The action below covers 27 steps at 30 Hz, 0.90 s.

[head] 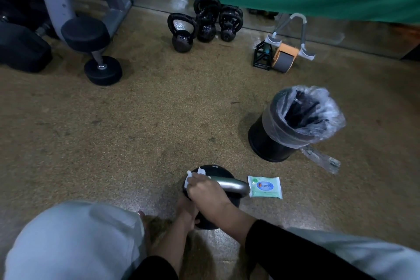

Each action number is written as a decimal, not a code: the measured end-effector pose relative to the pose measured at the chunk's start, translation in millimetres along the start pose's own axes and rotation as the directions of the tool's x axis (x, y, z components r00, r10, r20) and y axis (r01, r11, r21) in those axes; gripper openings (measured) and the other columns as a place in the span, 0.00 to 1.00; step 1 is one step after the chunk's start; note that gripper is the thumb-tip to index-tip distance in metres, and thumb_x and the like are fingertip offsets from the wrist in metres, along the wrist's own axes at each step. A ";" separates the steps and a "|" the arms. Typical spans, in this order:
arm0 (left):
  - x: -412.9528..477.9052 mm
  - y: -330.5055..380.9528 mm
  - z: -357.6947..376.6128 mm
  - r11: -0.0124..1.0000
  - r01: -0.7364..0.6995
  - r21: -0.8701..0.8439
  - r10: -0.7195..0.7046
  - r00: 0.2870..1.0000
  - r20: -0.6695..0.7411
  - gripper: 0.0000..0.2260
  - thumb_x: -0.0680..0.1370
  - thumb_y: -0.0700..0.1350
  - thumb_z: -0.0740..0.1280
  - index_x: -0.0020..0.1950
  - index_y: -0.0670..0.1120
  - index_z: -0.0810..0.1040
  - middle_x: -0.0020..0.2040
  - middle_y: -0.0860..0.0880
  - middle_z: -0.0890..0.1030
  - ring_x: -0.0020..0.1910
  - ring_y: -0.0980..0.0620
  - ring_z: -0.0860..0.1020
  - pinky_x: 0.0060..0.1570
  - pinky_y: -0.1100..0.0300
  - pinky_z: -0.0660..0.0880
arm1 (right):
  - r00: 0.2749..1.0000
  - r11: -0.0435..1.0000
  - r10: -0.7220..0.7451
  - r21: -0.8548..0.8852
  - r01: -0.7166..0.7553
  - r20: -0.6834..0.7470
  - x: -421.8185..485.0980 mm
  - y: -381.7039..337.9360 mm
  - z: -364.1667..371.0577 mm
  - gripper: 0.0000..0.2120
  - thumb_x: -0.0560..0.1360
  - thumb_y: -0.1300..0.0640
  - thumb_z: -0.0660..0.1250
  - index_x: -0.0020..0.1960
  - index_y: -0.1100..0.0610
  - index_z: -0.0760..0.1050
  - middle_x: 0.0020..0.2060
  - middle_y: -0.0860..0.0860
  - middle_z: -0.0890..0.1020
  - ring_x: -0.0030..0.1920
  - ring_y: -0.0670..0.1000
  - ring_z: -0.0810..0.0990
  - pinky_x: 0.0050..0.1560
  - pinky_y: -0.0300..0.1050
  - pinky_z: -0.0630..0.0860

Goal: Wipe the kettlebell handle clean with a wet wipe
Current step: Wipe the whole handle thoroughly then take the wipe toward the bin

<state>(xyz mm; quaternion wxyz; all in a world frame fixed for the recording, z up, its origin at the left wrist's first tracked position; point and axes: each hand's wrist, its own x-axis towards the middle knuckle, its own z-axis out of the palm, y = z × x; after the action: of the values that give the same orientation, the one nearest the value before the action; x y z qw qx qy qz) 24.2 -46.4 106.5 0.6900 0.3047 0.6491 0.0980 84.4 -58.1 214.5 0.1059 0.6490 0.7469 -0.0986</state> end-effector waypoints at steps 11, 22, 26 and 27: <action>-0.6 1.2 -1.8 0.998 -0.003 -0.066 0.004 1.000 0.022 0.23 0.61 0.54 0.66 0.53 0.45 0.77 0.43 0.42 0.82 0.42 0.41 0.79 0.34 0.54 0.75 | 0.946 0.920 0.311 0.221 -0.323 0.086 11.5 -0.7 -40.7 0.13 0.77 0.70 0.55 0.57 0.64 0.75 0.56 0.61 0.79 0.58 0.61 0.77 0.56 0.53 0.74; 1.1 3.9 -1.2 0.999 0.032 0.022 -0.032 0.999 -0.002 0.23 0.64 0.52 0.70 0.58 0.50 0.75 0.50 0.44 0.83 0.49 0.42 0.81 0.32 0.56 0.76 | 0.923 0.888 0.350 0.258 -0.381 0.157 24.7 6.5 -45.2 0.14 0.75 0.68 0.62 0.61 0.64 0.73 0.60 0.60 0.77 0.62 0.60 0.76 0.60 0.49 0.73; 1.9 1.9 -2.2 0.999 0.037 0.005 -0.037 0.999 -0.011 0.27 0.61 0.55 0.69 0.58 0.49 0.76 0.50 0.43 0.83 0.48 0.43 0.81 0.30 0.58 0.76 | 0.937 0.900 0.313 0.267 -0.345 0.154 22.8 2.8 -43.7 0.12 0.77 0.69 0.58 0.58 0.65 0.75 0.57 0.61 0.78 0.59 0.61 0.77 0.56 0.51 0.74; 0.9 3.2 -2.3 0.999 0.032 0.002 -0.032 0.999 -0.005 0.25 0.62 0.54 0.70 0.58 0.50 0.75 0.50 0.43 0.83 0.49 0.43 0.81 0.31 0.57 0.76 | 0.934 0.896 0.319 0.273 -0.352 0.160 22.4 5.4 -43.5 0.12 0.76 0.69 0.59 0.57 0.65 0.75 0.56 0.61 0.79 0.58 0.61 0.77 0.56 0.51 0.74</action>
<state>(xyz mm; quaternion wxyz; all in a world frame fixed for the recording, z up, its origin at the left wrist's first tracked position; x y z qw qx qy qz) 23.0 -42.7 107.6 0.6897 0.2949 0.6556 0.0869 85.5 -23.7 249.6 0.0640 0.7700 0.5933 -0.2256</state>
